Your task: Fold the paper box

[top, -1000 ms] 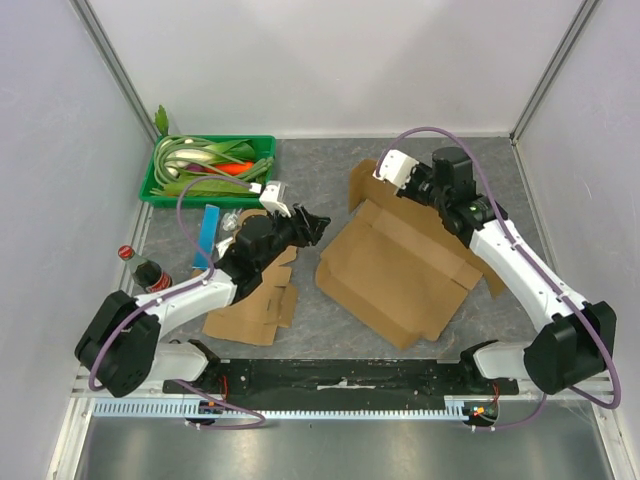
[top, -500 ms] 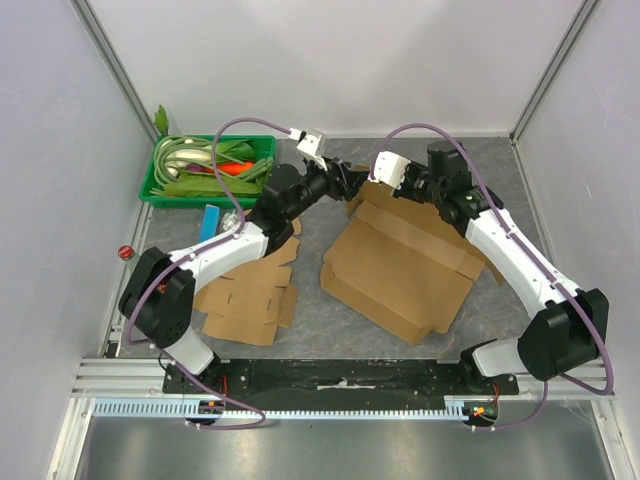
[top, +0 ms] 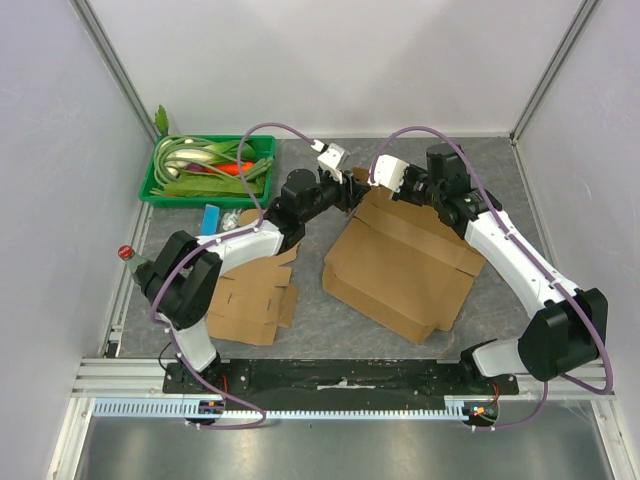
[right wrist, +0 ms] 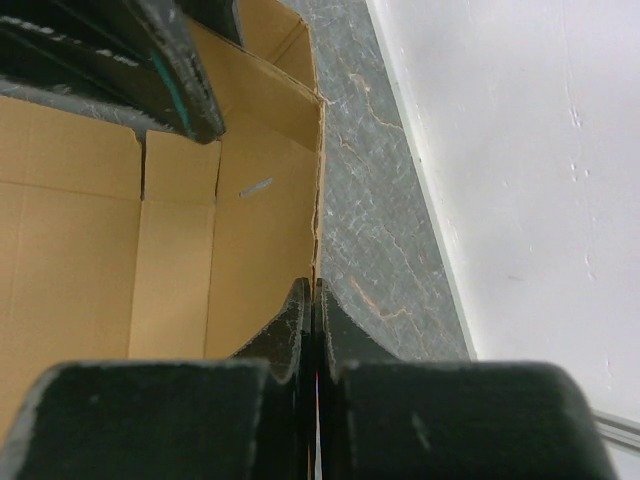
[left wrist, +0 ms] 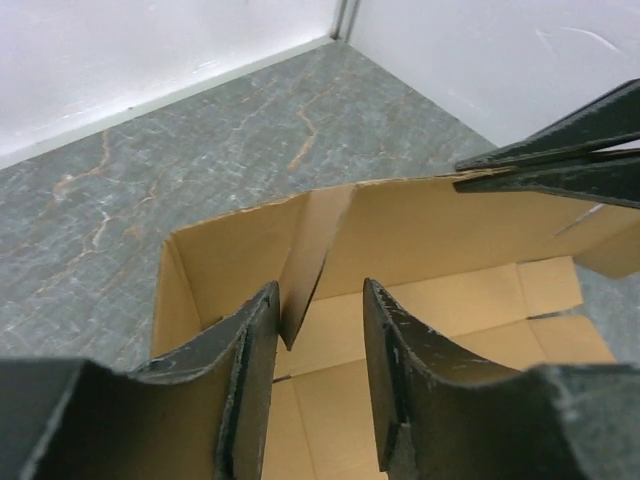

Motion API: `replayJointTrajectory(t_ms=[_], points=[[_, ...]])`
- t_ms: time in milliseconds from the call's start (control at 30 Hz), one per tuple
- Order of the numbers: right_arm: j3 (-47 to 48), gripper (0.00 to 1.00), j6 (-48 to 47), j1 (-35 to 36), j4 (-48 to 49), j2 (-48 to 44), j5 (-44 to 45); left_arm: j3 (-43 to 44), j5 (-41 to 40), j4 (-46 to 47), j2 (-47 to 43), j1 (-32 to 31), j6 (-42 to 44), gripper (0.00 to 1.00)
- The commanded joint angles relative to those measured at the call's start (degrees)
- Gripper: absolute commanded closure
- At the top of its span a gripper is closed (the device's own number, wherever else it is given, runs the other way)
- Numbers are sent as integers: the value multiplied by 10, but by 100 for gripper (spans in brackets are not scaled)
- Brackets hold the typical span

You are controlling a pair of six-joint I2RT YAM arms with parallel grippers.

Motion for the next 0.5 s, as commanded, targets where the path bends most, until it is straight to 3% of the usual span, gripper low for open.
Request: replayJointTrajectory(t_ms=[0, 167, 267, 367, 400, 467], points=[[-2, 100, -1, -3, 20, -19, -7, 31, -50, 21, 7, -4, 53, 60], [-4, 100, 2, -3, 21, -20, -7, 38, -36, 22, 7, -5, 59, 74], [-7, 100, 2, -2, 21, -20, -3, 34, -22, 13, -7, -2, 41, 75], [-8, 100, 2, -5, 24, -22, -3, 52, -31, -38, -20, 6, 17, 62], [-7, 100, 4, -5, 24, -21, -1, 52, -48, -84, -37, 9, -15, 48], [-7, 100, 5, -5, 24, -20, 1, 18, -78, -106, -61, 23, -67, 43]])
